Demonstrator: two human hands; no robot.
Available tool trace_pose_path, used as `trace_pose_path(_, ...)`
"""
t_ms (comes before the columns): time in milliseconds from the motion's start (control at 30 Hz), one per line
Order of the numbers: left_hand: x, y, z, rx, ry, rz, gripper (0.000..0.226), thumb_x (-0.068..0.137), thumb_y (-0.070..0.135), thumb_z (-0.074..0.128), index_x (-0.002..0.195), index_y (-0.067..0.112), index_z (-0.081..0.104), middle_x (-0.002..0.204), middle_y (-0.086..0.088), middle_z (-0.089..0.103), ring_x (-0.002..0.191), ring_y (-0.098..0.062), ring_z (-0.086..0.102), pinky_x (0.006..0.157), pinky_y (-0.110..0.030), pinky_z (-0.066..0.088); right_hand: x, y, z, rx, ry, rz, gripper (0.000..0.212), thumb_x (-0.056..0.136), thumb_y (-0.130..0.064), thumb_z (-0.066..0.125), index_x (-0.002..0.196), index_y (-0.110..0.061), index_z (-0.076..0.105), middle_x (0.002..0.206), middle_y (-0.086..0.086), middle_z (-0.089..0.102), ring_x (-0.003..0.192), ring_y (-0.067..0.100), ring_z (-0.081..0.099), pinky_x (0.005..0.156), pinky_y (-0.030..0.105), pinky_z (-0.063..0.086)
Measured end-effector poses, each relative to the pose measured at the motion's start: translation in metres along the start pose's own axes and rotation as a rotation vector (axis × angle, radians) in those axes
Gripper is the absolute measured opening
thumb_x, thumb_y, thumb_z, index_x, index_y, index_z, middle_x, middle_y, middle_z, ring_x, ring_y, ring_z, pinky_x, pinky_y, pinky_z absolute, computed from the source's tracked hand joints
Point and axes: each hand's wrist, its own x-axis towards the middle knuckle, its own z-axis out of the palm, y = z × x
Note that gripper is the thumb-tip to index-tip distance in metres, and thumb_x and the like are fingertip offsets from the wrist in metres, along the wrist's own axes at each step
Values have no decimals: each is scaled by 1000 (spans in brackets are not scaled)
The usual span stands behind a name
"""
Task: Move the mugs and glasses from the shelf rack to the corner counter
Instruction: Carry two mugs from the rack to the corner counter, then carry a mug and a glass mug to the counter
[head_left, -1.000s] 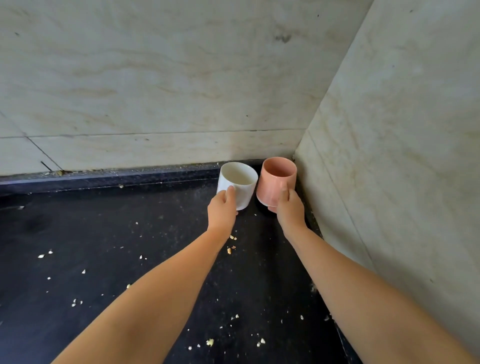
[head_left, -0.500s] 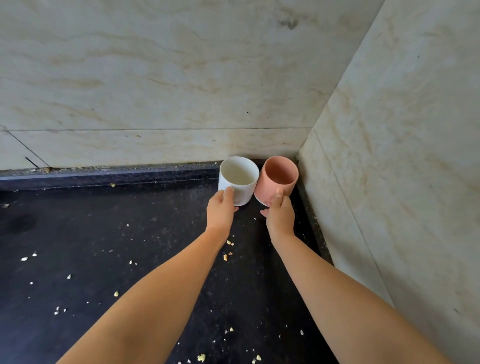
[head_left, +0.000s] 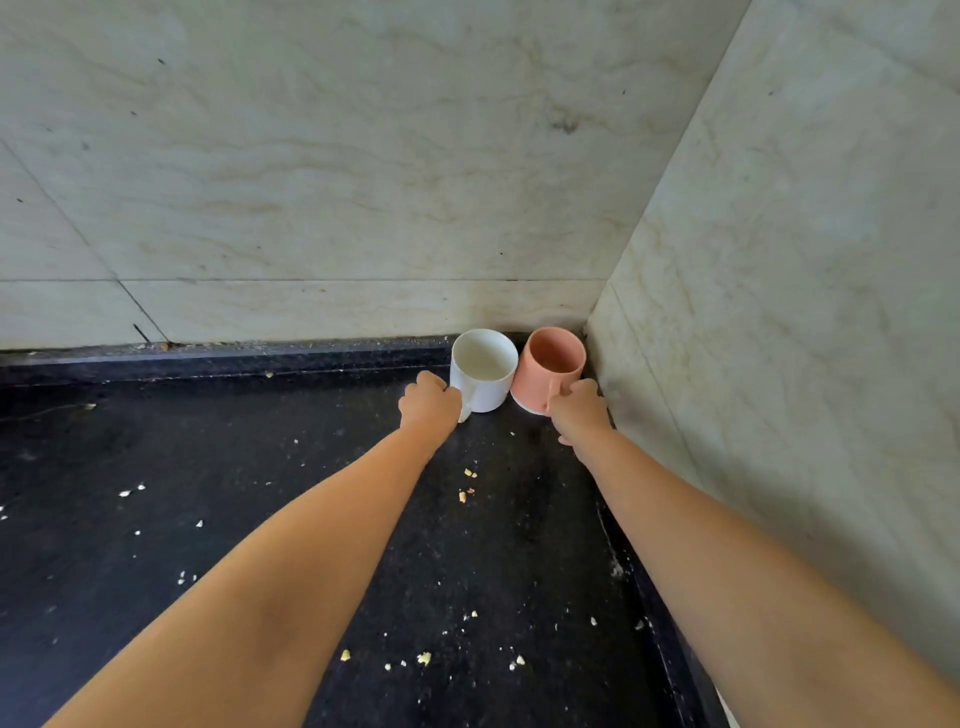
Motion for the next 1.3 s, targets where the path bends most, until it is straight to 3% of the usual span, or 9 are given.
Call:
trace_pose_path(67, -17, 2, -15, 141, -26, 111, 32, 91, 15, 41, 120, 6, 50, 125, -18, 51, 115, -35, 48, 94, -45, 45, -21, -10, -11, -257, 32, -183, 48, 95, -22, 45, 139, -5, 35, 139, 20, 42, 122, 39, 48, 99, 45, 46)
trace_pose_path(233, -73, -14, -48, 466, 49, 300, 32, 95, 22, 40, 124, 11, 50, 126, -13, 50, 113, -32, 49, 91, -45, 46, -87, -24, -10, -768, 73, -606, 46, 93, -17, 48, 137, -13, 38, 135, 13, 46, 122, 34, 46, 100, 48, 40)
trace_pose_path(367, -112, -48, -82, 590, 176, 307, 35, 97, 25, 40, 129, 13, 47, 130, -11, 50, 119, -31, 46, 96, -43, 42, -132, -34, 11, -913, -9, -800, 51, 96, -18, 45, 145, -14, 29, 146, 14, 36, 133, 34, 37, 103, 48, 38)
trace_pose_path(567, -189, -113, -129, 566, 386, 80, 38, 97, 27, 39, 131, 14, 46, 132, -10, 50, 125, -29, 43, 103, -41, 37, -206, -46, 48, -999, -167, -1103, 50, 98, -21, 44, 145, -15, 28, 151, 13, 30, 136, 34, 31, 108, 49, 32)
trace_pose_path(867, -336, -220, -168, 452, 629, -275, 35, 96, 27, 40, 126, 12, 48, 128, -11, 50, 123, -31, 44, 102, -42, 36, -348, -26, 106, -1073, -316, -1495, 48, 97, -23, 44, 143, -16, 31, 149, 11, 34, 136, 31, 34, 108, 47, 33)
trace_pose_path(1133, -512, -337, -161, 341, 811, -555, 32, 95, 26, 41, 121, 11, 50, 123, -11, 53, 120, -32, 46, 98, -41, 37, -530, 56, 160, -1062, -442, -1925, 34, 97, -22, 40, 130, -13, 42, 133, 10, 48, 123, 30, 44, 96, 41, 39)
trace_pose_path(1300, -634, -413, -142, 317, 849, -674, 35, 94, 27, 42, 124, 12, 51, 125, -11, 53, 122, -30, 46, 101, -41, 36, -650, 142, 193, -1044, -573, -2040, 34, 97, -26, 40, 129, -15, 46, 132, 8, 49, 126, 29, 43, 97, 42, 39)
